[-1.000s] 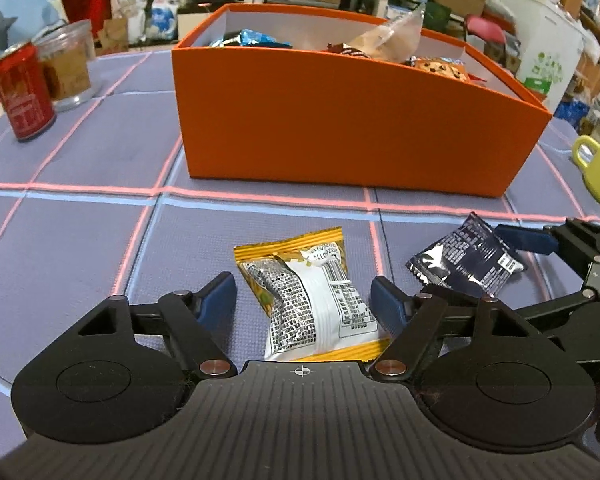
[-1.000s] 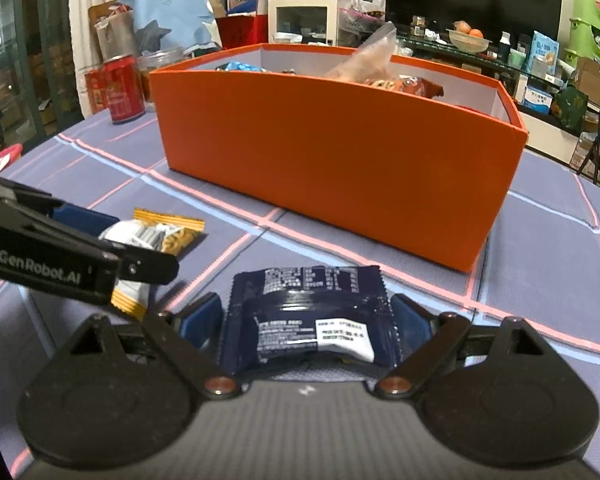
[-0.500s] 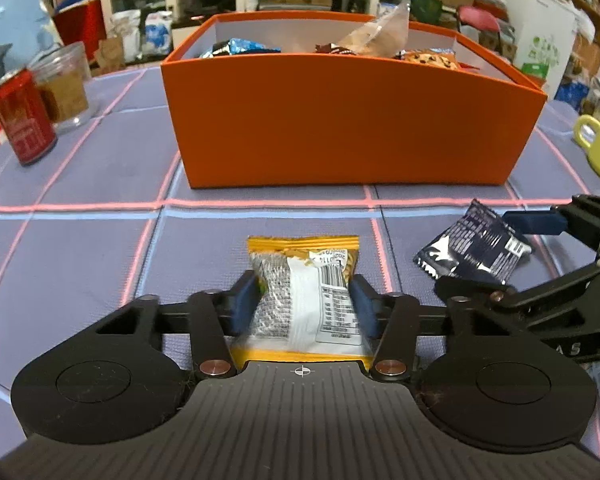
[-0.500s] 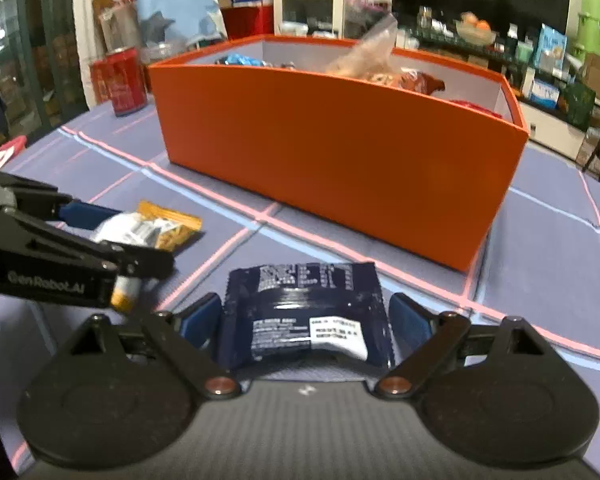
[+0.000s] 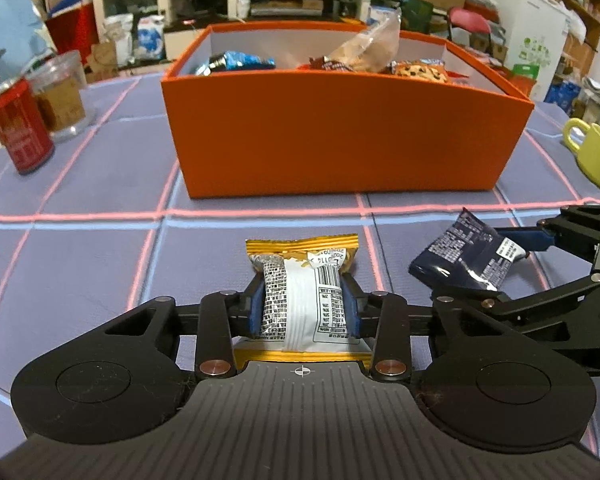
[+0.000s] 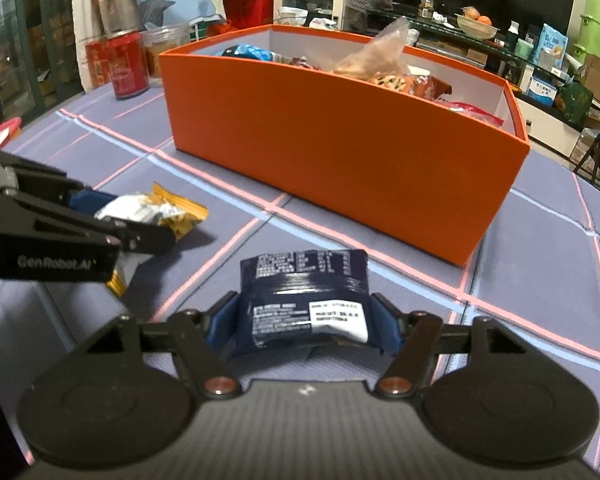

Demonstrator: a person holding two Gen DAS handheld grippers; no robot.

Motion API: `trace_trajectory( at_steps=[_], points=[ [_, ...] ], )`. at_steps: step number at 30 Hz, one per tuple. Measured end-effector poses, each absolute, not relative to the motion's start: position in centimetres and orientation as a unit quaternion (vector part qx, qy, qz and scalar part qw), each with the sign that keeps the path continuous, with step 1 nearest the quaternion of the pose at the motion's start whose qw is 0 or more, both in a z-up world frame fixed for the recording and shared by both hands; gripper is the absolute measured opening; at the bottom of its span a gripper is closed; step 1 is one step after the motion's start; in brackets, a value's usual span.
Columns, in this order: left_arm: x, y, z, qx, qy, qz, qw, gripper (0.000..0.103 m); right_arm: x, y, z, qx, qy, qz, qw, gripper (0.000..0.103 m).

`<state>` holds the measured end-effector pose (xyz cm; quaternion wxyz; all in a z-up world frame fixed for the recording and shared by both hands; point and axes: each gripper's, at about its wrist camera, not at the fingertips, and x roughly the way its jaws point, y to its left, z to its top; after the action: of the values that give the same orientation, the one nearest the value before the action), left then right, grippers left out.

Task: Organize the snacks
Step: 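Lift both packs and carry them over the orange box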

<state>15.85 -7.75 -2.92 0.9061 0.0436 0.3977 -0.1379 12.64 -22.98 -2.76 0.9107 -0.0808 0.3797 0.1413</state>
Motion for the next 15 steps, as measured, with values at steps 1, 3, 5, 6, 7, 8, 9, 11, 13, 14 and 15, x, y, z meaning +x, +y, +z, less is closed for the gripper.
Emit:
trace_trajectory(
  at_steps=[1, 3, 5, 6, 7, 8, 9, 11, 13, 14, 15],
  points=[
    [15.86, -7.75, -2.86, 0.045, 0.397, -0.137, 0.907, 0.010, 12.67, -23.00, -2.76, -0.080, 0.380, 0.140, 0.911, 0.069],
    [15.92, -7.70, -2.69, 0.046, 0.397, -0.132, 0.907, 0.010, 12.66, -23.01, -2.72, -0.083, 0.379, 0.135, 0.912, 0.070],
    [15.93, -7.61, -2.60, 0.050, 0.395, -0.126, 0.909, 0.010, 12.58, -23.03, -2.62, -0.085, 0.377, 0.132, 0.913, 0.070],
    [15.94, -7.59, -2.56, 0.053, 0.394, -0.124, 0.909, 0.010, 12.51, -23.03, -2.54, -0.085, 0.376, 0.132, 0.913, 0.070],
    [15.96, -7.60, -2.55, 0.055, 0.394, -0.123, 0.909, 0.010, 12.46, -23.04, -2.43, -0.085, 0.374, 0.131, 0.914, 0.070],
    [15.97, -7.62, -2.55, 0.058, 0.393, -0.121, 0.910, 0.010, 12.45, -23.02, -2.41, -0.084, 0.374, 0.131, 0.914, 0.070],
    [15.96, -7.65, -2.56, 0.060, 0.393, -0.120, 0.910, 0.010, 12.46, -23.02, -2.41, -0.083, 0.375, 0.130, 0.914, 0.070],
    [15.97, -7.66, -2.56, 0.062, 0.392, -0.120, 0.910, 0.010, 12.53, -22.92, -2.59, -0.085, 0.378, 0.129, 0.913, 0.070],
    [15.94, -7.67, -2.50, 0.062, 0.392, -0.121, 0.910, 0.010, 12.54, -22.96, -2.70, -0.085, 0.380, 0.129, 0.912, 0.070],
    [15.93, -7.66, -2.45, 0.062, 0.391, -0.120, 0.911, 0.010, 12.54, -22.96, -2.67, -0.085, 0.379, 0.128, 0.912, 0.070],
    [15.91, -7.66, -2.41, 0.063, 0.390, -0.120, 0.911, 0.010, 12.52, -22.98, -2.65, -0.085, 0.379, 0.126, 0.913, 0.070]
  ],
)
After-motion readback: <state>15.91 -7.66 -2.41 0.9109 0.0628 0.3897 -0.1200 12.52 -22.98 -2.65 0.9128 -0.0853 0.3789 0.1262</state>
